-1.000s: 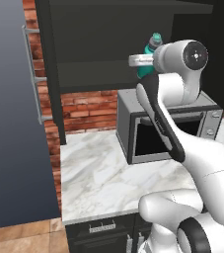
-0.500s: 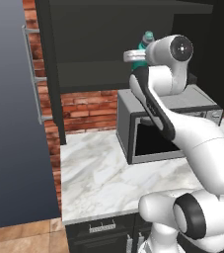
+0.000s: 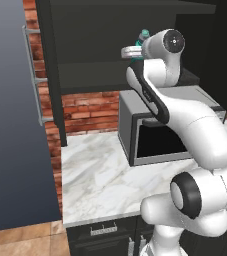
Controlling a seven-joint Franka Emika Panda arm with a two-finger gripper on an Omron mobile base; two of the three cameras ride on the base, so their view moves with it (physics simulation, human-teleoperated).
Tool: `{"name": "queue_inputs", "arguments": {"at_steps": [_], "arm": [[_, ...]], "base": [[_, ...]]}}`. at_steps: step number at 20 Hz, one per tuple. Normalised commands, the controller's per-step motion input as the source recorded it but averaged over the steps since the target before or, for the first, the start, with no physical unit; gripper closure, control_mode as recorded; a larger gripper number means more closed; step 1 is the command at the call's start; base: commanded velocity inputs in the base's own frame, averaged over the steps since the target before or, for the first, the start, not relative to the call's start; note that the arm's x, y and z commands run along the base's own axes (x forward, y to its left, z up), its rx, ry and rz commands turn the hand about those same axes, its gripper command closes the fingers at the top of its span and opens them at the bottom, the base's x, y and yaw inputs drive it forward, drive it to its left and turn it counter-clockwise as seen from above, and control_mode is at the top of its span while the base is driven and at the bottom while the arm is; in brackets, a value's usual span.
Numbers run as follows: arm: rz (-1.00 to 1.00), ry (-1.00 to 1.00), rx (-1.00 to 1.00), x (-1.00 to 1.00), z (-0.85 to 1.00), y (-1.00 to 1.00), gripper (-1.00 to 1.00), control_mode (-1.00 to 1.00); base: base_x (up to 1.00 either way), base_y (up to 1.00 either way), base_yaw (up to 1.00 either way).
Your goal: Sort all alcoholic drinks to one cabinet, and non-alcoholic drinks to the other.
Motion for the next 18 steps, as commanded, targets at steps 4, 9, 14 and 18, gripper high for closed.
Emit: {"name": "queue_inputs", "arguments": {"at_steps": [4, 9, 14, 18], "arm": [[0.00, 0.01, 0.00, 0.48, 0.00, 0.00, 1.00, -1.00], [0.00, 0.00, 0.00, 0.49, 0.00, 0.00, 1.00, -1.00], [0.00, 0.01, 0.00, 0.47, 0.00, 0.00, 1.00, -1.00], [0.00, 0.01, 0.00, 0.44, -0.01, 0.00, 1.00, -1.00]], "base": [[0.00, 0.00, 0.00], [0.00, 0.00, 0.00], [0.00, 0.00, 0.00], [0.00, 0.00, 0.00]]}}
